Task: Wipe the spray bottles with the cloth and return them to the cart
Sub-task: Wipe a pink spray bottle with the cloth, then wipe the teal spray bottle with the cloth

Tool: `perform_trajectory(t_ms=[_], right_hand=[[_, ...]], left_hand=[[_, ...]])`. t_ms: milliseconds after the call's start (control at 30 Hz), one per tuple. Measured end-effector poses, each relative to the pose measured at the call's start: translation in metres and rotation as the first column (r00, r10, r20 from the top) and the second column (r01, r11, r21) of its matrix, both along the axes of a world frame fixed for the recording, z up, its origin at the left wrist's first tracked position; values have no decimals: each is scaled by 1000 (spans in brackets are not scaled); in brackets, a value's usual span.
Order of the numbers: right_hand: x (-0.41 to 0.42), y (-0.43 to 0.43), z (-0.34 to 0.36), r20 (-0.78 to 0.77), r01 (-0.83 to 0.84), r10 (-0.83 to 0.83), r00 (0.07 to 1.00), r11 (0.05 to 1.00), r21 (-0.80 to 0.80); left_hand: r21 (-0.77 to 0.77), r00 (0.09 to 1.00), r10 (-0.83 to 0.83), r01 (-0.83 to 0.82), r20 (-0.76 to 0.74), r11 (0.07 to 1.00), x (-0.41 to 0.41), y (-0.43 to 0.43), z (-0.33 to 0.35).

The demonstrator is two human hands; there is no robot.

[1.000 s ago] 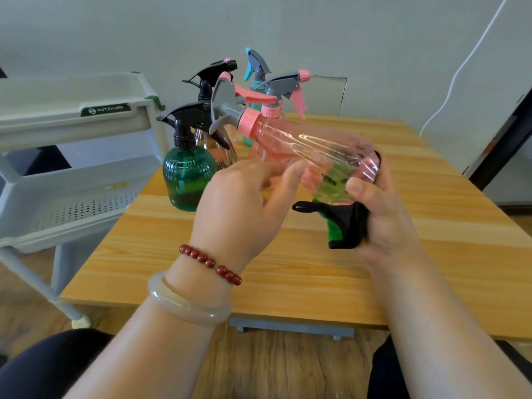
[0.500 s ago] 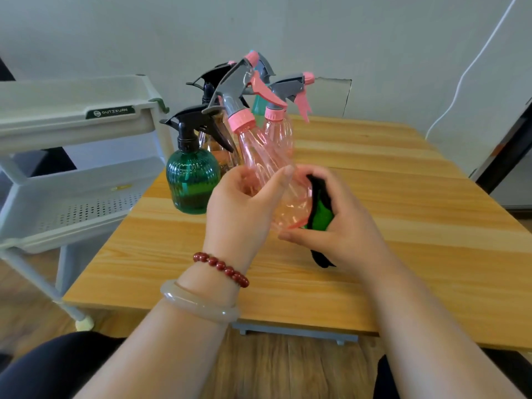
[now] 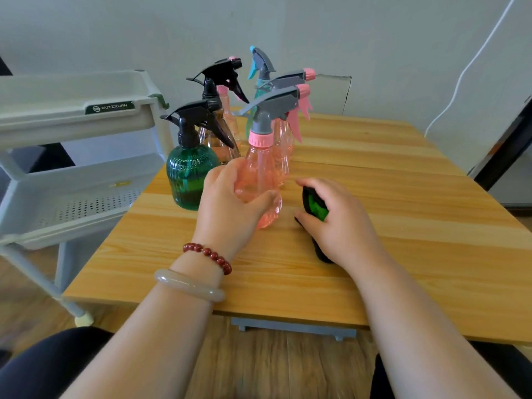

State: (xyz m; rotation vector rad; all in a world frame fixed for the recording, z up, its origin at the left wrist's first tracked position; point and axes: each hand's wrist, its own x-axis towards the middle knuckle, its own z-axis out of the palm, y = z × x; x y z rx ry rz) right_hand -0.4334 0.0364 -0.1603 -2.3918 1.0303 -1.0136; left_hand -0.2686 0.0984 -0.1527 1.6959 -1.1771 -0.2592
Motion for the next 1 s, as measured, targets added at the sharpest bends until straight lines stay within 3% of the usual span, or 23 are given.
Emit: perform_trajectory(t_ms=[400,567,733,867,1000], right_hand=[[6,-12,9,-95,141,-135,986,988,61],[0,-18,12,-156,167,-155,975,984,62],[-5,-32,26,-153,240,-231,961,970,46],[-7,-46,45,-148,254,-249,957,967,16],[0,-61,66,-166,236,-235,958,972,-18]], left_hand=[[-43,985,55,-48,165,998,-11,-4,-4],[-303,945,134,-39,300,952,-6,13,3],[-403,888,98,104,449,909,6,13,35],[-404,869,96,126,486,906,22,1,68],[-271,842,33,136,539,953,30,-17,99]])
